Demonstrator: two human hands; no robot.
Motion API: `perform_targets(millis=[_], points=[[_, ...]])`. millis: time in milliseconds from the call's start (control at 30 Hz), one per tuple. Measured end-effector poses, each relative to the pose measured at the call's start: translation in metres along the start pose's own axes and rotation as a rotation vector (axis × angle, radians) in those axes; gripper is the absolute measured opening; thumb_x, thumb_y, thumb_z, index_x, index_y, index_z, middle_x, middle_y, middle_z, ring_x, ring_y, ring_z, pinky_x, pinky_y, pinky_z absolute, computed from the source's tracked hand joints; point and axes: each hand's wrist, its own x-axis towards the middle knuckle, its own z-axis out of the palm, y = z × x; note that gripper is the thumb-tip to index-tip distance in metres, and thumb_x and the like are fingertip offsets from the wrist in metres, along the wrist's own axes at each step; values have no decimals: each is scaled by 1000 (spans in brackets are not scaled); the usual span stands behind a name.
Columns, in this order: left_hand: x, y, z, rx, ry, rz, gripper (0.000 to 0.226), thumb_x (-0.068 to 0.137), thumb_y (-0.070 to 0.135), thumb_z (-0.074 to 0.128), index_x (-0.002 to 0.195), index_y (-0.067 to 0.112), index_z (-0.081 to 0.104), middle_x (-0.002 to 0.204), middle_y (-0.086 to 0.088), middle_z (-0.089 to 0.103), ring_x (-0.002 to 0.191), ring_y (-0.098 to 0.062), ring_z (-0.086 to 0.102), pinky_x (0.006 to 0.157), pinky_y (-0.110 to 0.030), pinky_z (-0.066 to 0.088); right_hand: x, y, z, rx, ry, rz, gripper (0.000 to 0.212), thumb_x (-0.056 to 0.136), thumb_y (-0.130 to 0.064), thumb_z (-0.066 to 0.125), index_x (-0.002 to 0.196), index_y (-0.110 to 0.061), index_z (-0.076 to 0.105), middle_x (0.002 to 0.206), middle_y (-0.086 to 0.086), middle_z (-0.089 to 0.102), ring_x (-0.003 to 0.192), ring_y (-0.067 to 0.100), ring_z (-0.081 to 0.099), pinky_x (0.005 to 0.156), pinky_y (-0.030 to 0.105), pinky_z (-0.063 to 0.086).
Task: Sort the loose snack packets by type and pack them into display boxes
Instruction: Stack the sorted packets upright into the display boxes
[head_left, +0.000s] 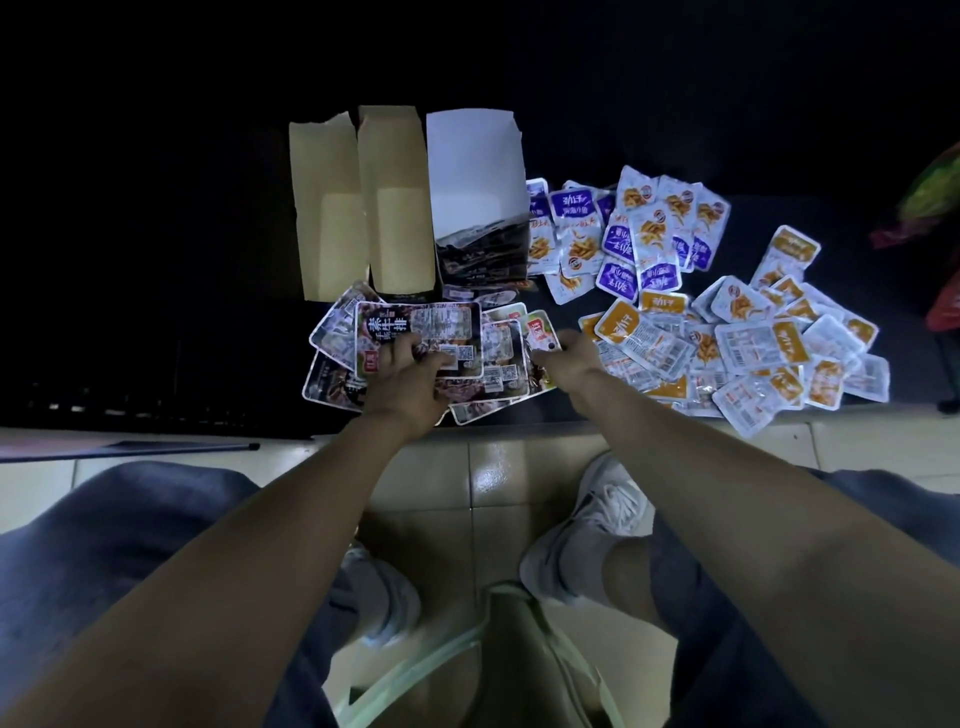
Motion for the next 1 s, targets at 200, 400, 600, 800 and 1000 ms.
perform_targets(millis=[200,400,600,800,1000], points=[[1,0,-4,-25,-3,-13,50,89,22,61,137,31,48,151,-5,16,138,-29,15,111,-41,31,4,2,3,134,-109,72,28,87,0,63,112,-7,52,118,16,62,96,24,55,87,36,46],[-1,2,-4,-37,-17,-23,50,90,18,58,137,29,48,150,-6,15,138,-30,14,110,-43,32,5,4,-6,104,-178,91,31,81,-12,75,109,-5,63,103,6,63,99,21,57,85,27,41],[-1,5,-6,-24,-57,-35,51,91,21,58,140,29,45,154,-6,11,140,-32,11,112,-42,30,-1,-3,-39,38,-68,28,42,83,-17,72,121,-8,58,105,5,61,100,24,59,82,34,52],[-1,23,-9,-14,-43,-59,47,92,33,58,136,21,51,151,-13,19,139,-33,16,112,-35,26,-15,-3,-100,158,129,-14,66,83,-19,71,141,-4,42,132,12,55,115,29,53,94,39,45],[-5,54,-20,-818,-136,3,38,90,33,64,123,15,58,117,-6,58,108,-21,56,89,-30,43,-28,-3,-90,60,-263,47,32,79,-19,76,102,-10,55,105,5,63,99,22,59,84,36,48]])
